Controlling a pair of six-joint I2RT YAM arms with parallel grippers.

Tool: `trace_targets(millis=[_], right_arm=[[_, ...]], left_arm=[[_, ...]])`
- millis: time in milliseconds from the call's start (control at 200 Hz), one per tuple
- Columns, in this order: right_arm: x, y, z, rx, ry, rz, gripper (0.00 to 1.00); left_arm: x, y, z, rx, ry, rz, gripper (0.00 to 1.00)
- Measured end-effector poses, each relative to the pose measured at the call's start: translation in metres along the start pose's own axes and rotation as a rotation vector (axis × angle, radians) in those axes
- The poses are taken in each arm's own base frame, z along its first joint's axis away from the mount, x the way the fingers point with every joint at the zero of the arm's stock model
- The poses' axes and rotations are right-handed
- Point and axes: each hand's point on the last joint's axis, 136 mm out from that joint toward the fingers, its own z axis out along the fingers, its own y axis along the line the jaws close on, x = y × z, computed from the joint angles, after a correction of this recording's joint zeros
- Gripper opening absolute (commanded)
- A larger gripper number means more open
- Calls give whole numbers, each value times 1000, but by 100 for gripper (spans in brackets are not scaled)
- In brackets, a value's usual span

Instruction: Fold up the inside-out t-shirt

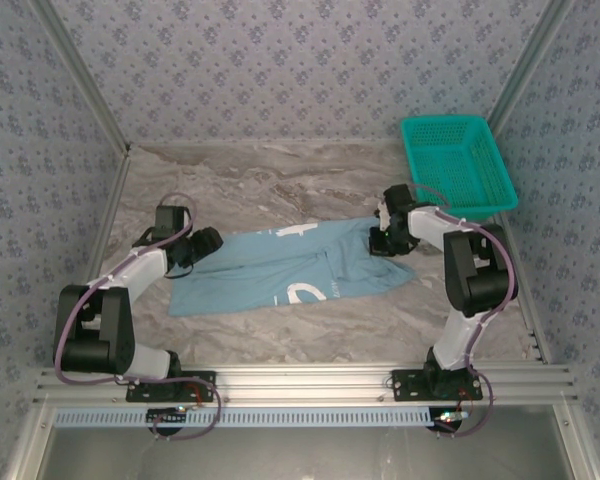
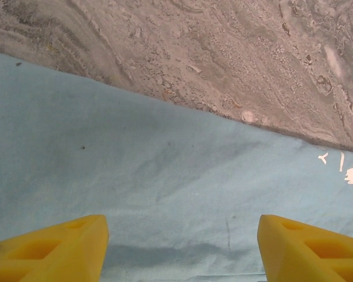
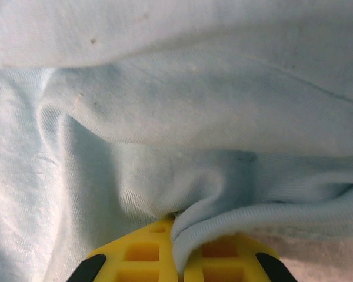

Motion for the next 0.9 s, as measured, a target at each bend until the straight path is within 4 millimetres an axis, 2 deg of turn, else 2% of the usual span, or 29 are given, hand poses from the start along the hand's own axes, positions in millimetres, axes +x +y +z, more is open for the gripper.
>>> trace_targets(millis=[85, 260, 510, 729, 809, 904], right_arm=[[9, -8, -6, 35, 22, 13, 0], [26, -39, -29, 150, 51, 67, 0], [35, -69, -59, 271, 52, 118, 0], [31, -87, -82, 349, 42, 135, 0], [30, -95, -94, 372, 29, 151, 0], [28, -102, -107, 404, 18, 159, 0]], left_arm=[[2, 2, 0, -9, 8, -2, 67], [5, 1, 0, -10, 16, 2, 67], [14, 2, 6, -23, 52, 11, 66], [29, 8, 23, -57, 131, 34, 63], [40, 5, 30, -65, 174, 70, 62], [42, -4, 33, -57, 185, 104, 60]])
